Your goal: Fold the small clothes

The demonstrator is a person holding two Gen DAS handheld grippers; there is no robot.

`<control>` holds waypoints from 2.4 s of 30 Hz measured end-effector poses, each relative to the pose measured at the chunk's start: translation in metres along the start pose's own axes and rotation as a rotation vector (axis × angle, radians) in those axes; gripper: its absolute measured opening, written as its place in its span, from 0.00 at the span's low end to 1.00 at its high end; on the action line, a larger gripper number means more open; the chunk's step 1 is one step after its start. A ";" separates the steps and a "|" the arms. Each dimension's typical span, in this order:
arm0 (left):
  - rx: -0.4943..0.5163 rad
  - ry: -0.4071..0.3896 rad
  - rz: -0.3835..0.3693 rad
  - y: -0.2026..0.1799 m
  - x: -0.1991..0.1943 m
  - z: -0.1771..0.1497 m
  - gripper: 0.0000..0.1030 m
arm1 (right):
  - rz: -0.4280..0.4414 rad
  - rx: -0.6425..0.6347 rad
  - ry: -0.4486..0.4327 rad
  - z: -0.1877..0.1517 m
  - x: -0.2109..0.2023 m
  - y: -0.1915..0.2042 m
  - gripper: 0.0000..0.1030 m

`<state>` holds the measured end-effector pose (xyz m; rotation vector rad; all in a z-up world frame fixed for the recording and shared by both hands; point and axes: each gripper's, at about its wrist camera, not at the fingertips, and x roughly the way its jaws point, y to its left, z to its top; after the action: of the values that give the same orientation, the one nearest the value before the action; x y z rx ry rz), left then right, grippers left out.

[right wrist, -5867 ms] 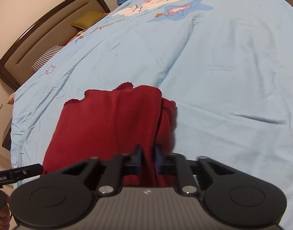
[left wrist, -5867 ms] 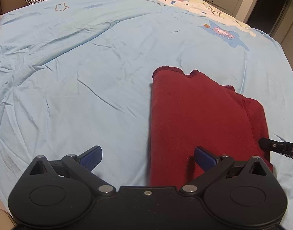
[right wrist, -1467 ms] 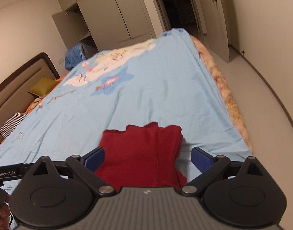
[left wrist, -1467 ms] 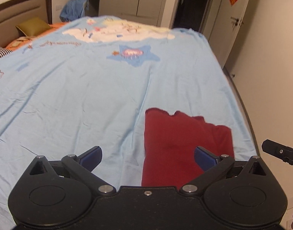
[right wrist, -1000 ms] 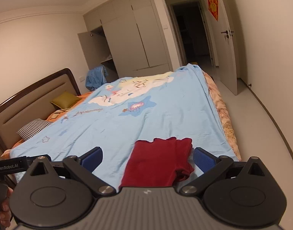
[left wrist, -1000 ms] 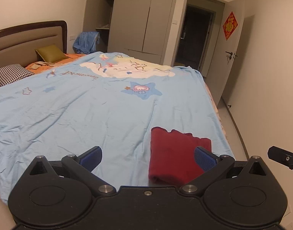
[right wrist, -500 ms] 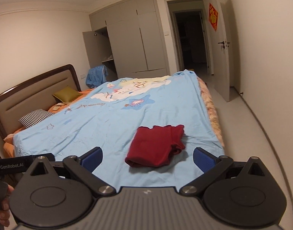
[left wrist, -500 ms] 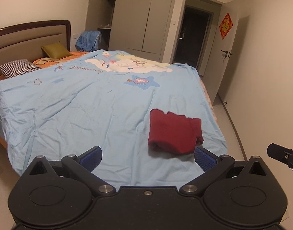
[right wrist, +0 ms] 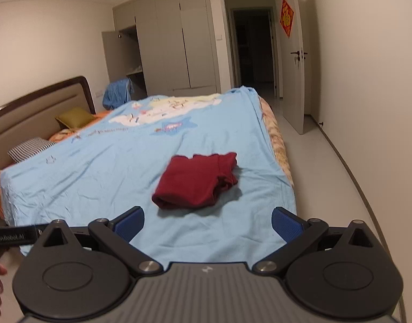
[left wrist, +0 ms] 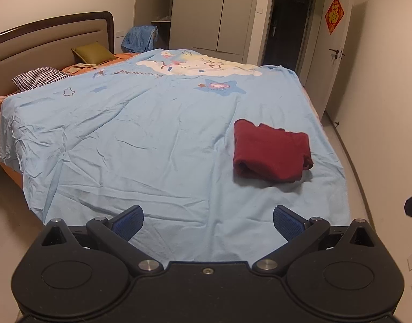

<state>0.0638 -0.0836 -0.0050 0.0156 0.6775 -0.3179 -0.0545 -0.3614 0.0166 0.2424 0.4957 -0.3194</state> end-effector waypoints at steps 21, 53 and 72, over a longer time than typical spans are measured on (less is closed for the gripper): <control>0.067 0.040 0.044 -0.015 0.093 -0.027 0.99 | -0.008 -0.053 0.040 -0.038 0.089 -0.015 1.00; 0.048 0.062 0.046 -0.007 0.099 -0.028 0.99 | -0.020 -0.054 0.106 -0.039 0.110 -0.016 1.00; 0.038 0.069 0.048 -0.005 0.099 -0.029 0.99 | -0.010 -0.061 0.117 -0.037 0.113 -0.014 1.00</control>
<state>0.1172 -0.1130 -0.0879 0.0791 0.7382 -0.2848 0.0186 -0.3903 -0.0736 0.2002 0.6218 -0.3007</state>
